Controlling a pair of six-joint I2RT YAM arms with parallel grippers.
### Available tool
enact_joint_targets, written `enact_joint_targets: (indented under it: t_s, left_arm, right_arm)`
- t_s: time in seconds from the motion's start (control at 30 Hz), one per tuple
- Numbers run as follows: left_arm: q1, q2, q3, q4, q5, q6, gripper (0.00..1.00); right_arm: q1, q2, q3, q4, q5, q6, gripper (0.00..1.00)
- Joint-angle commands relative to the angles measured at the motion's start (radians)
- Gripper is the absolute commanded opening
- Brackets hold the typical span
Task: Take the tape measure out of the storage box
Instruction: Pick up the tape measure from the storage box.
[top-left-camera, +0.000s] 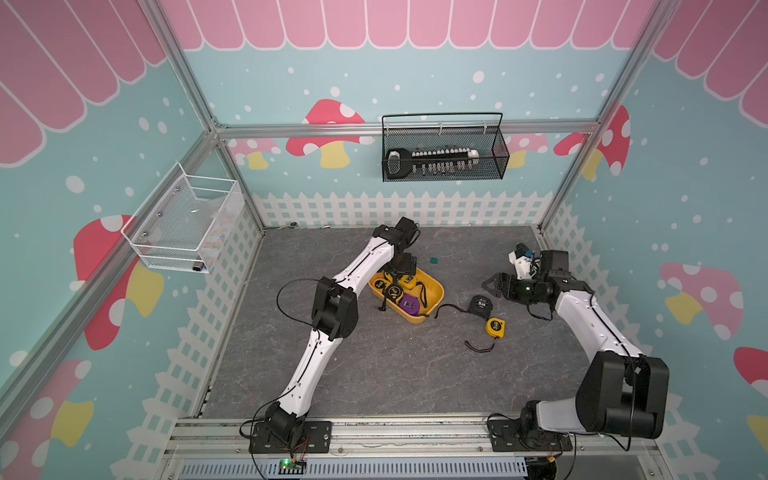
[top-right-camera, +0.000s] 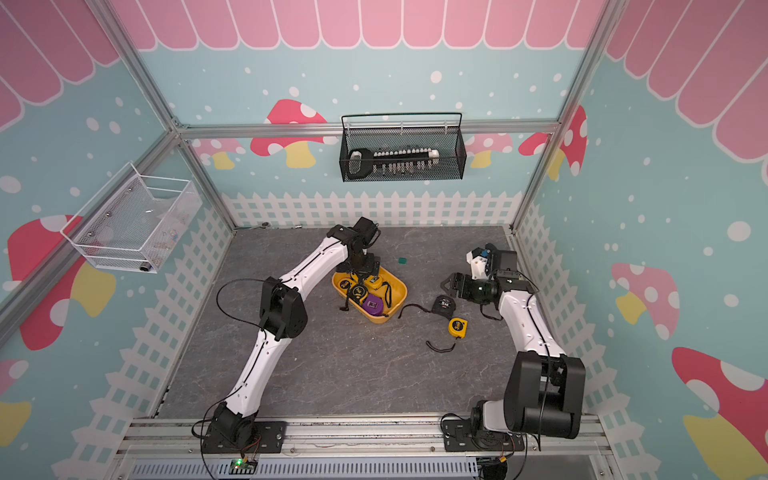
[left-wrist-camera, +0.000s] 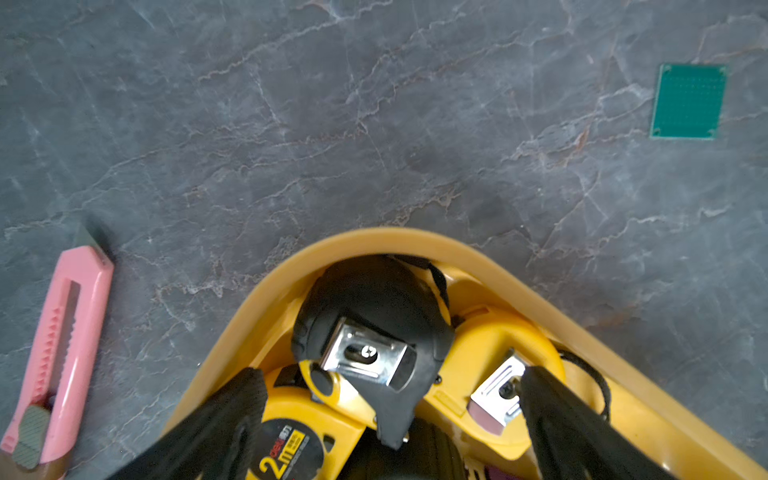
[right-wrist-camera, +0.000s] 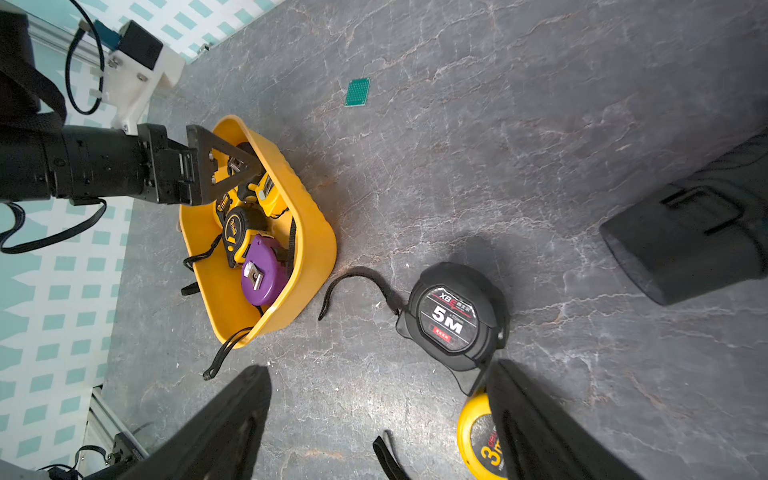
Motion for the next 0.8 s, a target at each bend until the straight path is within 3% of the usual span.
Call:
enact_joint_targets:
  t_s: [0.0,0.1,0.37,0.6,0.77]
  left_arm:
    - [0.002,0.035,0.023,0.019,-0.015,-0.041,0.98]
    - [0.001,0.046,0.008,0.027,-0.015,-0.062,0.97]
    - [0.002,0.077,-0.029,0.053,0.016,-0.092,0.79]
    - [0.004,0.084,-0.048,0.056,0.044,-0.085,0.75]
    - [0.004,0.076,-0.068,0.070,0.081,-0.065,0.55]
  right_arm:
    - [0.002,-0.018,-0.030,0.059,-0.037,-0.015,0.88]
    - [0.003,-0.007,-0.047,0.075,-0.051,-0.019,0.88]
    - [0.008,-0.008,-0.085,0.122,-0.065,-0.022,0.88]
    - [0.019,-0.023,-0.104,0.129,-0.065,-0.021,0.89]
    - [0.028,-0.032,-0.117,0.130,-0.073,-0.015,0.89]
